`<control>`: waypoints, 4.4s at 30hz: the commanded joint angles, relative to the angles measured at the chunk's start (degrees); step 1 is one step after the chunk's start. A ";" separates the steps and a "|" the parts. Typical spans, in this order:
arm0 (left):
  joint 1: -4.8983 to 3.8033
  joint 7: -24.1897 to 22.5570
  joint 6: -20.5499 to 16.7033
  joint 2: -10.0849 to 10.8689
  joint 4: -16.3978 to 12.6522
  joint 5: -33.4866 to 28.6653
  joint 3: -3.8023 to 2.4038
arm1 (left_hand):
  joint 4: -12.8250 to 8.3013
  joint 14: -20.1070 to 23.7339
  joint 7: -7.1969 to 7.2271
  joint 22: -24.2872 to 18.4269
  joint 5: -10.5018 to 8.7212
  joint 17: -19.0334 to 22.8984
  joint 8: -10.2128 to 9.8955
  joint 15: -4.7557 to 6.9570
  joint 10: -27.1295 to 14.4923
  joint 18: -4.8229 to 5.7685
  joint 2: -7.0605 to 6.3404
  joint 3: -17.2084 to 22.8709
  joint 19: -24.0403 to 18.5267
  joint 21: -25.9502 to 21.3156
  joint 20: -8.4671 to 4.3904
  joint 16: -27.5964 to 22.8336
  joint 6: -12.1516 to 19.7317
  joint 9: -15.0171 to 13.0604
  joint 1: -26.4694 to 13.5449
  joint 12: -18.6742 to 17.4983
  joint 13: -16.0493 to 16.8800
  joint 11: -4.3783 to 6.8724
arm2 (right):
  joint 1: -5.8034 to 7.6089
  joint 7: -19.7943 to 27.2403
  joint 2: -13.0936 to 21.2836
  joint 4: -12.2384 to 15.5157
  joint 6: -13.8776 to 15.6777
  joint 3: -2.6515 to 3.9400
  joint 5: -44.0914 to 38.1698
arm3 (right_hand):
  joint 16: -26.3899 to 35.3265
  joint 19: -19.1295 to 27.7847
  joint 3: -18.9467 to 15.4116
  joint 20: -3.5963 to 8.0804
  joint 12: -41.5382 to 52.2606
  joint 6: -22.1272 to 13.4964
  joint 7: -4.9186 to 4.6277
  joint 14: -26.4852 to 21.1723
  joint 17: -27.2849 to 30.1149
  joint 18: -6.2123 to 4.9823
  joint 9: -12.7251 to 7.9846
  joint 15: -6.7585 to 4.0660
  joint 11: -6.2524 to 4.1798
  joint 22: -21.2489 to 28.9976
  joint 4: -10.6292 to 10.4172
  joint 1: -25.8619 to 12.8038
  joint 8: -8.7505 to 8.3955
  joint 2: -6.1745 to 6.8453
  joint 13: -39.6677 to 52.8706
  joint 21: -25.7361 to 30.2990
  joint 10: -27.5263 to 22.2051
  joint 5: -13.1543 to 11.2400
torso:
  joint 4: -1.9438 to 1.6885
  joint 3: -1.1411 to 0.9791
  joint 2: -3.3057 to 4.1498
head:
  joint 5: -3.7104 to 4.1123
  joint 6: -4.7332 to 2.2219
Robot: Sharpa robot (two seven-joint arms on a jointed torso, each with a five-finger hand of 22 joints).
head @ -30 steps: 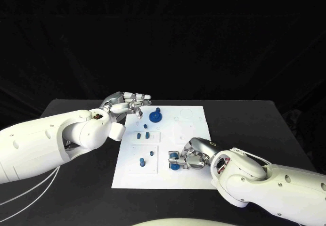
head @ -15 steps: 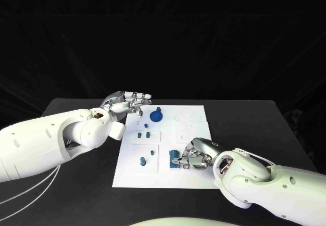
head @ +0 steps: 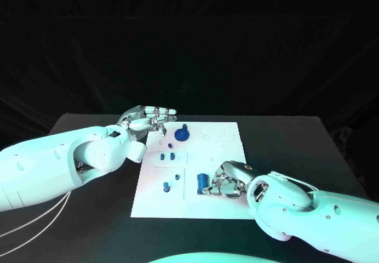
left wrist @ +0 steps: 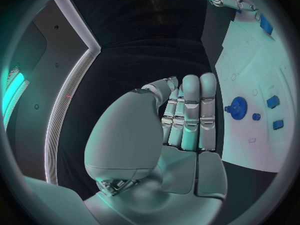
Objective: Assemble the parts on the task board
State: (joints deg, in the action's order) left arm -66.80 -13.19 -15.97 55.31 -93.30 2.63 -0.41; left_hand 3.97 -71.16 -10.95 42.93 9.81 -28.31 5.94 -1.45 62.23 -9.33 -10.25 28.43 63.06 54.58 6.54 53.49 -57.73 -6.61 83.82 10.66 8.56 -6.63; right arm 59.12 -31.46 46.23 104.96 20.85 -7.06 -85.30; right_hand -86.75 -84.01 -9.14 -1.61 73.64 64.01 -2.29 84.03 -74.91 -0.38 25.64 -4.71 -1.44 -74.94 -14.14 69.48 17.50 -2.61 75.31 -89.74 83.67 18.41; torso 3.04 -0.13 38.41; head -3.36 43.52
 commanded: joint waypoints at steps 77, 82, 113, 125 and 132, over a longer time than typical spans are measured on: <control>0.11 0.11 1.40 0.10 -0.12 0.15 0.30 | -0.08 0.47 0.13 -0.14 0.06 0.13 0.39 -0.08 -0.56 -0.77 0.33 -0.36 -0.43 -0.34 -0.04 0.27 0.44 0.06 -0.21 0.55 0.10 0.02 | -0.35 0.77 12.26 -0.50 4.00 -0.02 -4.03 | 0.22 -5.99 -0.20 -0.75 -1.61 0.36 -1.47 4.70 -9.28 0.38 -4.01 0.60 0.85 -15.06 -1.34 8.26 -6.84 0.95 2.27 -0.26 -0.04 -1.49 | 0.37 -0.05 -0.25 | 2.85 -0.36; 0.11 0.15 1.48 0.13 -0.12 0.15 0.30 | -0.08 0.47 0.13 -0.14 0.06 0.13 0.39 -0.08 -0.56 -0.77 0.33 -0.36 -0.43 -0.34 -0.04 0.27 0.44 0.06 -0.21 0.55 0.10 0.02 | -0.58 0.38 11.74 -0.82 2.93 -0.05 -4.11 | 0.22 -5.99 -0.35 -0.72 -1.60 0.64 -1.42 4.70 -9.28 0.38 -4.09 0.57 0.81 -15.06 -1.67 7.93 -6.88 1.16 2.30 -0.26 -0.01 -1.63 | 0.33 -0.07 -0.26 | 2.80 -0.32; 0.10 0.32 1.67 0.15 -0.25 0.15 0.30 | -0.08 0.47 0.13 -0.14 0.06 0.13 0.39 -0.08 -0.56 -0.77 0.33 -0.36 -0.43 -0.34 -0.04 0.27 0.44 0.06 -0.21 0.55 0.10 0.02 | -2.29 -1.79 6.84 -4.69 -7.79 -0.27 -9.12 | 0.37 -5.99 3.02 -0.24 -2.75 1.96 -1.01 4.64 -9.14 0.38 -4.91 0.13 0.34 -15.06 2.60 15.39 -7.75 4.70 1.99 -0.26 -0.54 -1.25 | 0.33 0.02 -0.30 | 2.50 -0.09; 0.10 0.42 1.75 0.11 -0.25 0.15 0.30 | -0.07 0.51 0.12 -0.18 0.06 0.17 0.43 -0.09 -0.64 -0.77 0.38 -0.41 -0.43 -0.39 -0.03 0.31 0.47 0.07 -0.24 0.63 0.11 0.01 | -2.25 -5.21 6.77 -2.89 -6.15 -0.26 -10.08 | 0.33 -5.99 6.64 -0.21 -3.31 2.63 -0.87 4.67 -9.30 0.38 -5.63 0.05 0.22 -15.06 1.76 15.43 -8.44 5.90 1.81 -0.26 -0.62 6.14 | 0.36 -0.03 -0.31 | 2.59 -0.23; 0.10 0.46 1.76 0.08 -0.23 0.15 0.30 | -0.07 0.51 0.12 -0.18 0.06 0.17 0.43 -0.09 -0.64 -0.77 0.38 -0.41 -0.43 -0.39 -0.03 0.31 0.47 0.07 -0.24 0.63 0.11 0.01 | -2.09 -6.02 7.01 -1.65 -3.01 -0.23 -10.01 | 0.11 -5.99 8.10 -0.13 -3.14 2.95 -0.69 4.76 -9.66 0.38 -5.68 -0.06 0.06 -15.06 1.62 15.66 -8.43 5.65 1.94 -0.26 -0.43 6.99 | 0.41 -0.05 -0.28 | 2.51 -0.38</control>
State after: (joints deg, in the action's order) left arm -66.68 -12.57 -15.17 55.50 -93.39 2.63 -0.07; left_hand 3.97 -70.96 -10.94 42.79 9.81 -28.20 6.17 -1.65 61.83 -9.34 -10.25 28.43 63.06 54.58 6.54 53.49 -57.74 -6.63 83.82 10.99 8.59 -6.62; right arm 57.90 -34.50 53.17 103.47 20.67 -6.53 -96.06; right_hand -86.53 -84.01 -1.26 -2.04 70.47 66.53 -3.06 83.93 -74.94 -0.39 19.57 -4.37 -0.62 -74.93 -12.54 84.12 8.85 3.72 85.68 -89.74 83.02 25.27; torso 3.41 -0.15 38.11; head -0.82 43.19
